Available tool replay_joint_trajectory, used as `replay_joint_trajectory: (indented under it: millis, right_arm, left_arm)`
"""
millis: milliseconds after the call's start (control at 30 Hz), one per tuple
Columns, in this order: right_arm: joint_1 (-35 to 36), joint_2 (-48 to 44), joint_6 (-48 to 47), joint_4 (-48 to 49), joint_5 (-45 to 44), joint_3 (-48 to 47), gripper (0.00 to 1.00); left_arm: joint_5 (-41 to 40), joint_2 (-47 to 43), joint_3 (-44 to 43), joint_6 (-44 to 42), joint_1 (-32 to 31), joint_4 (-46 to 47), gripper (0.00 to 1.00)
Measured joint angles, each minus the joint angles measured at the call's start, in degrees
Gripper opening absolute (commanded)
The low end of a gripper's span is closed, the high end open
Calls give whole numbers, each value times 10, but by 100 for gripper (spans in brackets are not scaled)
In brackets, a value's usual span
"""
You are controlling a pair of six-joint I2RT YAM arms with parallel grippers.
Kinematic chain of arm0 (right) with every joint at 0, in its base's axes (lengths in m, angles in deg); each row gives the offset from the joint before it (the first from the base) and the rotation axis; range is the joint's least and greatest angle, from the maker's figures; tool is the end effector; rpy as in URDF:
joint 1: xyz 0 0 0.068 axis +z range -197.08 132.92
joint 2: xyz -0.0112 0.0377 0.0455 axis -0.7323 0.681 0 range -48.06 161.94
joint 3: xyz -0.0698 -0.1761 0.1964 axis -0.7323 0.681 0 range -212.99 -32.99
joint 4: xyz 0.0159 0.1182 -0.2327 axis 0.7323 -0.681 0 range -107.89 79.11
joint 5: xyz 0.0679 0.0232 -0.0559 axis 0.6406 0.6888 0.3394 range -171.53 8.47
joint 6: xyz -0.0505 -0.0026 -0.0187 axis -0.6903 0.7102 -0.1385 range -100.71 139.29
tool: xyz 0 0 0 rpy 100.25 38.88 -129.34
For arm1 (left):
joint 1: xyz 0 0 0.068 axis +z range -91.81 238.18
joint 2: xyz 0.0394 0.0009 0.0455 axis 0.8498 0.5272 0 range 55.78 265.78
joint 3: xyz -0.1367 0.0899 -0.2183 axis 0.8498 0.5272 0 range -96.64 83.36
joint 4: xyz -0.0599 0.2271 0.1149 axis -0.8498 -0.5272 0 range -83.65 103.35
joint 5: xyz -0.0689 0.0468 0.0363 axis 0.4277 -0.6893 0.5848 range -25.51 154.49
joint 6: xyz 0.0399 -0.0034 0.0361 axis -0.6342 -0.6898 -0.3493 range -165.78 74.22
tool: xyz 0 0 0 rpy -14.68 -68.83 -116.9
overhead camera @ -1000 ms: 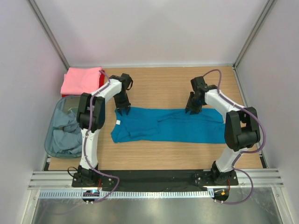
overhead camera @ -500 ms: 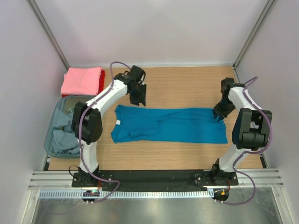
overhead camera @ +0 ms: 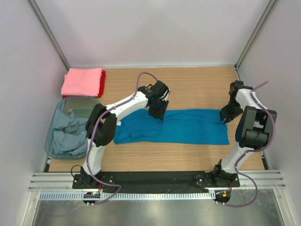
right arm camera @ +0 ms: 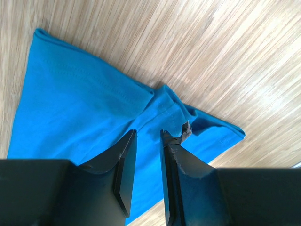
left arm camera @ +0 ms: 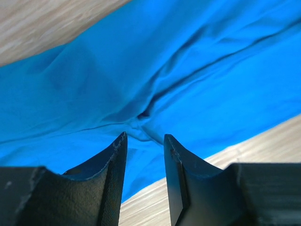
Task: Fold and stack the t-shirts
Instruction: Fold the tshirt
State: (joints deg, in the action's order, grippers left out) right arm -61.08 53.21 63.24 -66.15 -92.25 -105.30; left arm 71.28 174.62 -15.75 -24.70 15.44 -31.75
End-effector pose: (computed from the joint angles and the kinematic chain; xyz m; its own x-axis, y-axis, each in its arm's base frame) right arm 0.3147 -0.0853 0.1979 -0.5174 0.8318 -0.2009 0.8542 0.5160 -0.0634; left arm 0.3238 -0.3048 0.2196 -0.8759 0.3233 -0.3583 0.4243 0.8695 -0.2528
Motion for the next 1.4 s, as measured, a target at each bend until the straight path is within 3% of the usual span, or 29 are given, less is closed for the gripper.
replay_joint_trajectory:
  millis: [567,667,700,800,867,1400]
  right_arm:
    - [-19,55,-5,67,-3,12,34]
    - [-19,56,-7,70,-3,12,31]
    - [-19,56,-8,70,-3,12,25]
    - [-19,56,-13,77,-6,12,7]
    - [-19,56,-17,78,-10,12,1]
    - [-19,56,-47,75,-42,8,1]
  left_arm:
    - [-43,38,38,31,-14,-10,41]
    - [-48,41,38,35,-15,-10,31]
    - [-50,42,38,37,-15,-11,21]
    - [-61,42,38,40,-15,-15,7]
    - [-66,42,38,42,-15,-18,1]
    - [-113,42,22,37,-17,-73,0]
